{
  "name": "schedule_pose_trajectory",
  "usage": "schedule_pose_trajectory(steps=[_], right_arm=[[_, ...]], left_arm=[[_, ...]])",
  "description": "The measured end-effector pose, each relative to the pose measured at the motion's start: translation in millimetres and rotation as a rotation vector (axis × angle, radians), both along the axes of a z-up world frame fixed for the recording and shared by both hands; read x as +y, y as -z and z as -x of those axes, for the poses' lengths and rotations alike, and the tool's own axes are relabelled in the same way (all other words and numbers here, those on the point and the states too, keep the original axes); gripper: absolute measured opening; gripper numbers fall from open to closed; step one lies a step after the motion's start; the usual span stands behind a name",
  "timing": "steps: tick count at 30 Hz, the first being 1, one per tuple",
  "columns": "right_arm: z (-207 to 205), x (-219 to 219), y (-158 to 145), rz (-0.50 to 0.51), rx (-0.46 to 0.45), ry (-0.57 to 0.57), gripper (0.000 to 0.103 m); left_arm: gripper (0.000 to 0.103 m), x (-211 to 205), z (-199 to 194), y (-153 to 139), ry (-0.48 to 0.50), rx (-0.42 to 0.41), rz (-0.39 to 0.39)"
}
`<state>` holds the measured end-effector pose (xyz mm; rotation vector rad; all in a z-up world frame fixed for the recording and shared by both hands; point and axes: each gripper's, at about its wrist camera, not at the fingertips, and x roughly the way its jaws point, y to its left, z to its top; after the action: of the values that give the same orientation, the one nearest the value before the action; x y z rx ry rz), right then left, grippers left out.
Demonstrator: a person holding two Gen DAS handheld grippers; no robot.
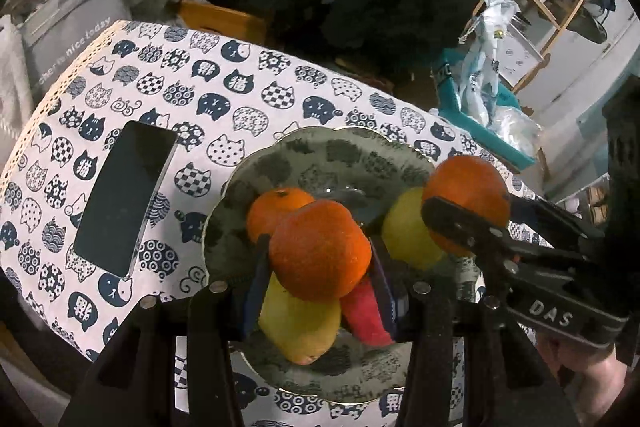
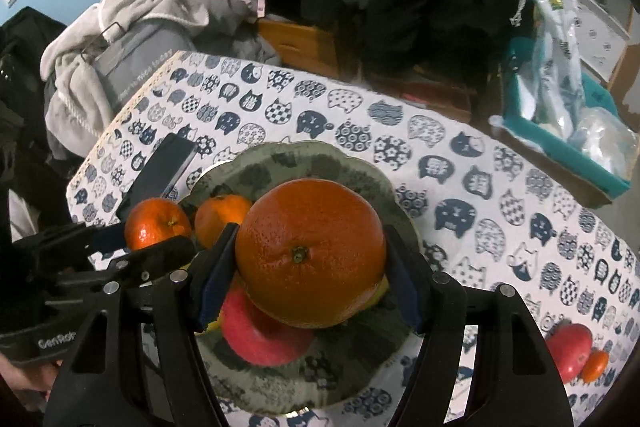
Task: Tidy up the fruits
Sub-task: 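Lower the tangerine and large orange into the bowl and open both tools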
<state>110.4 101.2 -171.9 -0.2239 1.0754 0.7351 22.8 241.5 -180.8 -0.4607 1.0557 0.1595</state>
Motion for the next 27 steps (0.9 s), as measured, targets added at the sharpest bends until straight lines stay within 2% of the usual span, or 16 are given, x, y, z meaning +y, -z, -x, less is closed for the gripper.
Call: schedule_pose_trajectory(steps=[11, 22, 27], right_arm=[[-6, 25, 26, 0.021, 0.076, -0.018, 0.07], [-6, 21, 16, -0.017, 0.077, -0.012, 0.071], [-9, 11, 11, -0.028, 0.081, 0.018, 0.071]], left_arm=[[0.048, 7, 5, 10, -0.007, 0.03, -0.015], [0.048, -3, 0, 19, 0.025, 0.052, 0.028], [0.048, -10, -1, 14, 0.042, 0.025, 0.021]])
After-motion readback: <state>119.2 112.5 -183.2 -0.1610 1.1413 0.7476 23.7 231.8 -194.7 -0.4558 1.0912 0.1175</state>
